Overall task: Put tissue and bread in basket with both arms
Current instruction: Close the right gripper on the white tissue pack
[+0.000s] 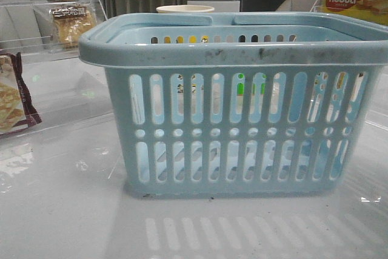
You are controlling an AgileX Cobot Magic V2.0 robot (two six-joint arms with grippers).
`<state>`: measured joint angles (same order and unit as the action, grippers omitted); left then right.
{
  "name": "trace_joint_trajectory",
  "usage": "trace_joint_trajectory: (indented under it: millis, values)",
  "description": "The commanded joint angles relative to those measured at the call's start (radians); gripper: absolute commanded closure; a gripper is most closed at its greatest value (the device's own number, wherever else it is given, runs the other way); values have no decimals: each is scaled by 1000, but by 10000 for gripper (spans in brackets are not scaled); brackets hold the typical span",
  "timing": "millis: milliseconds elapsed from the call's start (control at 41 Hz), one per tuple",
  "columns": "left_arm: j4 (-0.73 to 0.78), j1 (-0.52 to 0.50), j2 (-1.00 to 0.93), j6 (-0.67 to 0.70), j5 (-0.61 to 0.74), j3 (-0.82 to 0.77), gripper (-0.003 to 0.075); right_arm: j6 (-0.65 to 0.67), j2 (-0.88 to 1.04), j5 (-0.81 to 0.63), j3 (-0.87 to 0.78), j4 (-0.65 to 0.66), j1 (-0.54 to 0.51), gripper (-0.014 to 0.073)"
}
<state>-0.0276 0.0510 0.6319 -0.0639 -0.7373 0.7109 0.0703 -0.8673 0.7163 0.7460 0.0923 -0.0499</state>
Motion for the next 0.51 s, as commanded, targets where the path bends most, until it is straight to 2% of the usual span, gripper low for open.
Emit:
trace_joint_trajectory:
  millis: [0, 171, 487]
  values:
    - [-10, 6, 7, 10, 80, 29, 321, 3, -93, -60, 116, 26, -60, 15]
    - [-10, 6, 7, 10, 80, 29, 358, 3, -269, -61, 260, 26, -138, 15]
    - [-10, 6, 7, 10, 80, 29, 439, 3, -580, -87, 528, 26, -144, 15]
